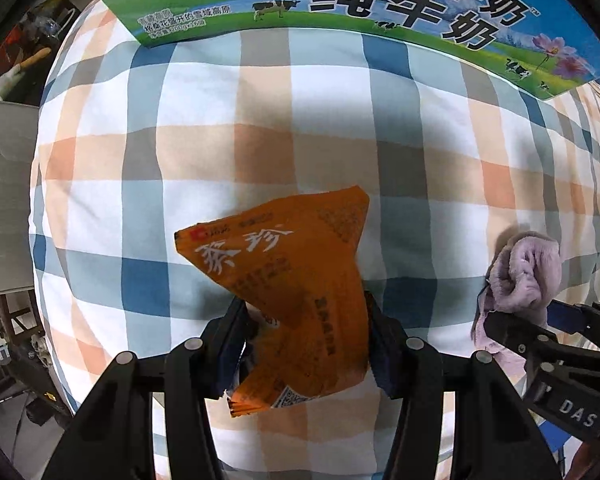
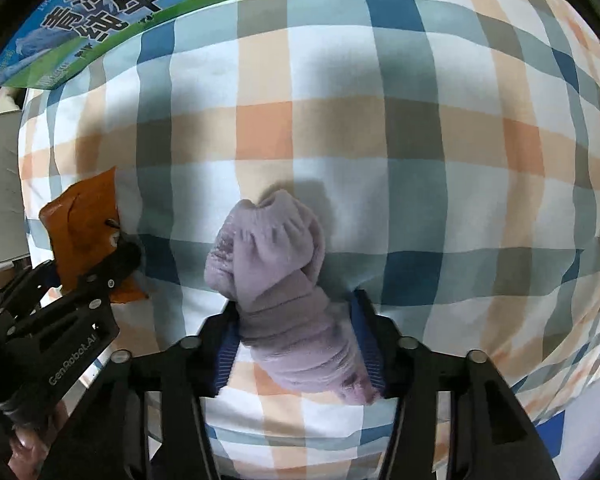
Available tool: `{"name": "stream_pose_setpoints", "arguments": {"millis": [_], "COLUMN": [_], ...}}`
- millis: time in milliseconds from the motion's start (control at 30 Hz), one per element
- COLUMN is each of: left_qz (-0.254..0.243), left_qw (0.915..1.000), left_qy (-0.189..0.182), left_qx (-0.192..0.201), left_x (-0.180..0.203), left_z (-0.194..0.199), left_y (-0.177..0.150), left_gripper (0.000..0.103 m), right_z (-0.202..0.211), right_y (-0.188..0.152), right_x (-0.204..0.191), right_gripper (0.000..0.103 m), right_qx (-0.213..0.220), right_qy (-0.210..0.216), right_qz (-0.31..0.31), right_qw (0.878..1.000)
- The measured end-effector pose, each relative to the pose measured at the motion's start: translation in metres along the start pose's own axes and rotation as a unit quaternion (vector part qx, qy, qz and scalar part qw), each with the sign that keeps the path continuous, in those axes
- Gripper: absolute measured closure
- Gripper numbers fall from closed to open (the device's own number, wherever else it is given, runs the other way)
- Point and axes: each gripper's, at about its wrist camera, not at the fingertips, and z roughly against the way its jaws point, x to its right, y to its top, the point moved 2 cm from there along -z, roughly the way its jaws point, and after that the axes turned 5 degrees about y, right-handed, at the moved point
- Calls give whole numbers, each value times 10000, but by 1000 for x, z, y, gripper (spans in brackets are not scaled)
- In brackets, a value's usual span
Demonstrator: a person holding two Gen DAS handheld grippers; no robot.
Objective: Organize soft objects
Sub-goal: 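Lift the plush and orange bag and carry them over the box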
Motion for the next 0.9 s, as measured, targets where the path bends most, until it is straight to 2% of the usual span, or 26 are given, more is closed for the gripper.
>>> {"name": "stream_pose_setpoints", "arguments": {"millis": [133,167,233,500,633,733,833,900], "left_qz": [-31,-29,2,-27,-167,-264,-229,-187], "left_qw": [10000,9999,9997,9942,9888,9848,9816,9815], "left_qy": [-18,-65,-141,-588,-761,-688,-594,-579], "left_qx": [78,103,205,905,1270,1570,1801,1815], "left_x": [6,6,6,5,1,-9,-21,-26], "left_z": [9,13,26,116,169,202,221,225], "left_y": [-1,-2,-5,3,32,57,89,107], "left_gripper": [55,55,55,55,55,55,55,55], "right_z": [6,3,19,125,176,220,246,256], "right_y": [-8,-27,-37,-40,-33,-11,10,25], "right_x": [-20,-31,-37,-61,-69,-68,-69,-74], "right_gripper": [63,63,63,64,64,64,64,64], "right_qx": [105,139,255,984,1298,1560,1742,1800], "right_qy": [-52,-4,94,629,744,683,632,590], "right_qz": [70,86,145,372,443,461,436,404], "right_qw": [9999,9999,9995,9925,9877,9843,9817,9811]}}
